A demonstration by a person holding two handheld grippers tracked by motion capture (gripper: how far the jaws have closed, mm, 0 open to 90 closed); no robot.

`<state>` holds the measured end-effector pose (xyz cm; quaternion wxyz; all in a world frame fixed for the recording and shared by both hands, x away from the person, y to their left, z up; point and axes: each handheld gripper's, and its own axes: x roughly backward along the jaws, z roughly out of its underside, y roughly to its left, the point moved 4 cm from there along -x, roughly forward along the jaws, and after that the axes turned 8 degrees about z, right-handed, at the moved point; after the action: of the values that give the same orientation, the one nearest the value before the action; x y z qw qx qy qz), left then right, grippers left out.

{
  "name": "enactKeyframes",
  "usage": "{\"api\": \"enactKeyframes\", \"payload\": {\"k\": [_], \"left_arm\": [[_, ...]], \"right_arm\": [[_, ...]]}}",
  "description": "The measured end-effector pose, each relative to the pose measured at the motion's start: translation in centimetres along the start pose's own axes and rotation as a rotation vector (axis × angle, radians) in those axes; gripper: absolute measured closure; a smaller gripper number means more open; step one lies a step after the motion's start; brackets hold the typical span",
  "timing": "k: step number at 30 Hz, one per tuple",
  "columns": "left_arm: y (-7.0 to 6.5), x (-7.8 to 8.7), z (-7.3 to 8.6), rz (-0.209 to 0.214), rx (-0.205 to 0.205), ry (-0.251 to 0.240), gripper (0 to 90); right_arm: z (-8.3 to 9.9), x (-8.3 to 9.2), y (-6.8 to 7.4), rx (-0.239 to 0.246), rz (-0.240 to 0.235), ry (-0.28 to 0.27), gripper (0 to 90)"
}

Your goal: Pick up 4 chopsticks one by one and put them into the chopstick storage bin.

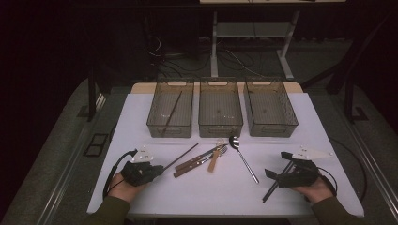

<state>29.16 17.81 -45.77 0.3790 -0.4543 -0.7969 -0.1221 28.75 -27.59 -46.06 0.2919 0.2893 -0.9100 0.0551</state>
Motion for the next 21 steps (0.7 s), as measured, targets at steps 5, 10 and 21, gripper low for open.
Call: {"api": "enactKeyframes", "payload": {"k": [5,10,21], "left_arm": [[0.0,0.2,-0.5,0.006,-0.003,-0.023,84.1],[0.1,0.5,-1.1,0.015,0.006,-0.059,84.1],[0.5,0.9,-2.2,0.022,0.017,-0.126,84.1]], "right_arm": [[0.0,0.0,0.0,0.002,0.000,0.000,2.4],[0.0,0.0,0.0,0.005,0.000,0.001,2.4],[0.0,-0.1,0.0,0.008,-0.002,0.002,2.4]]}}
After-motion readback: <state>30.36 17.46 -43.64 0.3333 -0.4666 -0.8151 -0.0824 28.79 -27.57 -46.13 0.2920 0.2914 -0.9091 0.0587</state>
